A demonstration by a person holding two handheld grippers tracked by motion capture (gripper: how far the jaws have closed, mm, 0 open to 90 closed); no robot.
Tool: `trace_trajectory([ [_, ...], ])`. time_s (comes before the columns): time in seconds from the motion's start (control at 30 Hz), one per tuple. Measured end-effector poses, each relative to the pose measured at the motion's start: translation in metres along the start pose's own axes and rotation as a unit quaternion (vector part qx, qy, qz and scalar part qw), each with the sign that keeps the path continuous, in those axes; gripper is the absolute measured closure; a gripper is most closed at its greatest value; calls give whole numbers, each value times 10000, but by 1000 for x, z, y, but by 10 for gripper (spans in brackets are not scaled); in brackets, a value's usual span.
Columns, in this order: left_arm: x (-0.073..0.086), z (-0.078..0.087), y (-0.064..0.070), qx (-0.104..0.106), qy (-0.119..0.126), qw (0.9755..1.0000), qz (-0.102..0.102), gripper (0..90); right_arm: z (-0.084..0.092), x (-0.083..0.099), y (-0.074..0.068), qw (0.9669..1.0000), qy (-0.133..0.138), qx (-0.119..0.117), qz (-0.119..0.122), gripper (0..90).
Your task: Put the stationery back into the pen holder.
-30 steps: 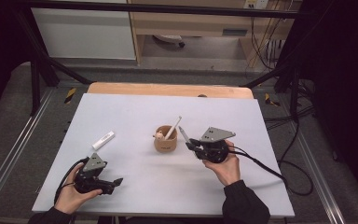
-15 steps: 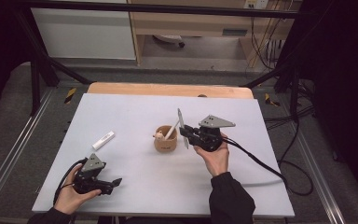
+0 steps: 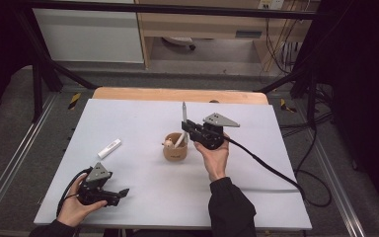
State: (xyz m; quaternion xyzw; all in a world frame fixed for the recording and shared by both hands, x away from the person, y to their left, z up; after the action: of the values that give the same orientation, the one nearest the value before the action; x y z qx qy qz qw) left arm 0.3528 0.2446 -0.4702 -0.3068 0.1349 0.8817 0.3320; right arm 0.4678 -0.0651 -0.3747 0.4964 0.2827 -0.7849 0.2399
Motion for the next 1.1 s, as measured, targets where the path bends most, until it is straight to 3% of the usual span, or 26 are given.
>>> trace_trajectory([
  [0.2,0,0,0,7,-5,10000,-6,109,-15,2,1,10000,11,-7,-60,795],
  [0.43,0,0,-1,-4,11,10000,2,109,-27,10,0,9999,-113,-12,35,795],
  [0.77,1,0,-1,-7,-5,10000,-11,109,-36,24,0,9990,-322,10,305,795],
  [1.1,1,0,-1,-1,-10,10000,-11,109,-37,38,3,9993,-295,34,218,794],
])
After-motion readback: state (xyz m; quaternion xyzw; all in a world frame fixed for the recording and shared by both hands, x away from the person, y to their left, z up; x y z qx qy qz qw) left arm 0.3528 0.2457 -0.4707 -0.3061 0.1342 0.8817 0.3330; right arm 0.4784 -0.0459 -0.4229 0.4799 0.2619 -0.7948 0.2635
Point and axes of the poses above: each handheld gripper's, and its own axes: z roughly backward along the jaws, x roughly out of its underside, y roughly to its right, the point moved 4 cm from there along -z, roughly forward along the jaws, and after that the axes turned 7 degrees about -y, right-handed, at the moved point
